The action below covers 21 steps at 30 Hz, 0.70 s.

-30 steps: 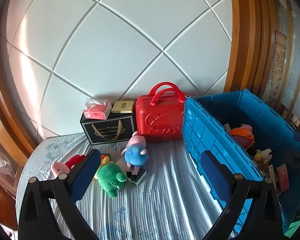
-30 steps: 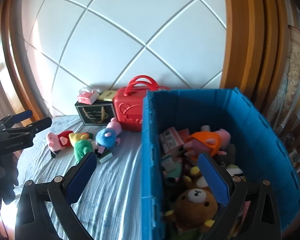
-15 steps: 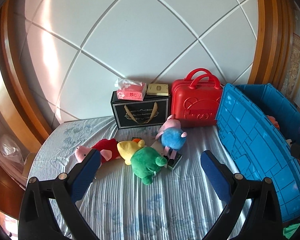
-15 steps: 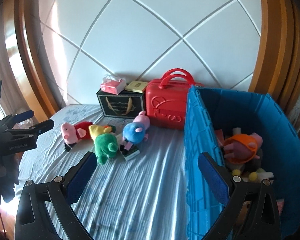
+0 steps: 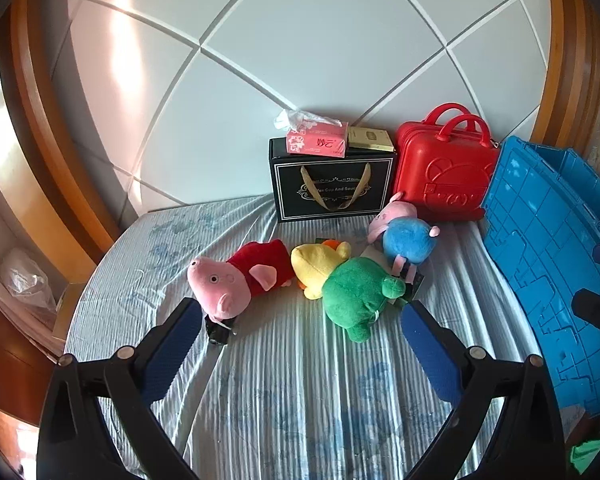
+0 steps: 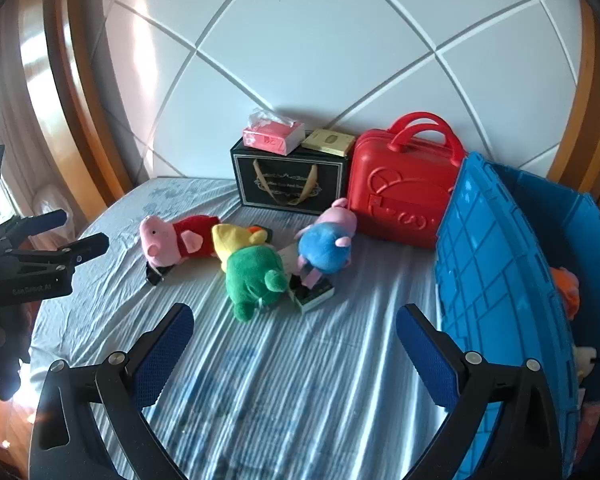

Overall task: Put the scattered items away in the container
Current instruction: 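Move both tools back from the crate toward the plush toys on the bed, then grasp the pink pig plush with the left tool while the right tool grasps the yellow-green plush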

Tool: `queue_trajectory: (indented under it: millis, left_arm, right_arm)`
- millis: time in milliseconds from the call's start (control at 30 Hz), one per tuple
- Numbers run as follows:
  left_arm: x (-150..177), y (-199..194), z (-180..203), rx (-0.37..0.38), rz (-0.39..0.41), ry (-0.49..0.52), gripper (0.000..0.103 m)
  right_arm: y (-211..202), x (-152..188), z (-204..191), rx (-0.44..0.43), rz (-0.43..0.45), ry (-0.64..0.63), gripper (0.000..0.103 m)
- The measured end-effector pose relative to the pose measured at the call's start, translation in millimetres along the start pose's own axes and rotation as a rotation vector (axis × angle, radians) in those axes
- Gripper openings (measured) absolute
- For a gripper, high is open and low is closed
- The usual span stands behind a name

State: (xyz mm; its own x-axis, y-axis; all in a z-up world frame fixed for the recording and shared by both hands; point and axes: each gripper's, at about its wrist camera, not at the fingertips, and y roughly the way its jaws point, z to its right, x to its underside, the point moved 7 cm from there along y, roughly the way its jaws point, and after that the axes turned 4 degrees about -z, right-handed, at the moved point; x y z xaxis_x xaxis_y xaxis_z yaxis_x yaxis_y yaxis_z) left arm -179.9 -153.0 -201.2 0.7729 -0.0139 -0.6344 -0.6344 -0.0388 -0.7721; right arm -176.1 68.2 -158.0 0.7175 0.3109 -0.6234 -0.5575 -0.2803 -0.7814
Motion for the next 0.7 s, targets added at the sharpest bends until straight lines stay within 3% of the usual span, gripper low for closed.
queue_trajectory:
  millis: [267,700]
  left_arm:
    - [6,33,-38,-0.014,-0.032,0.001,0.101]
    - [8,136,-93,-0.037,-0.124,0.010,0.101]
  right_arm:
    - [51,-2,-43,0.004,-0.039,-0.050,0.103]
    - [154,-4,-82,0.010,-0.138,-0.117,0.103]
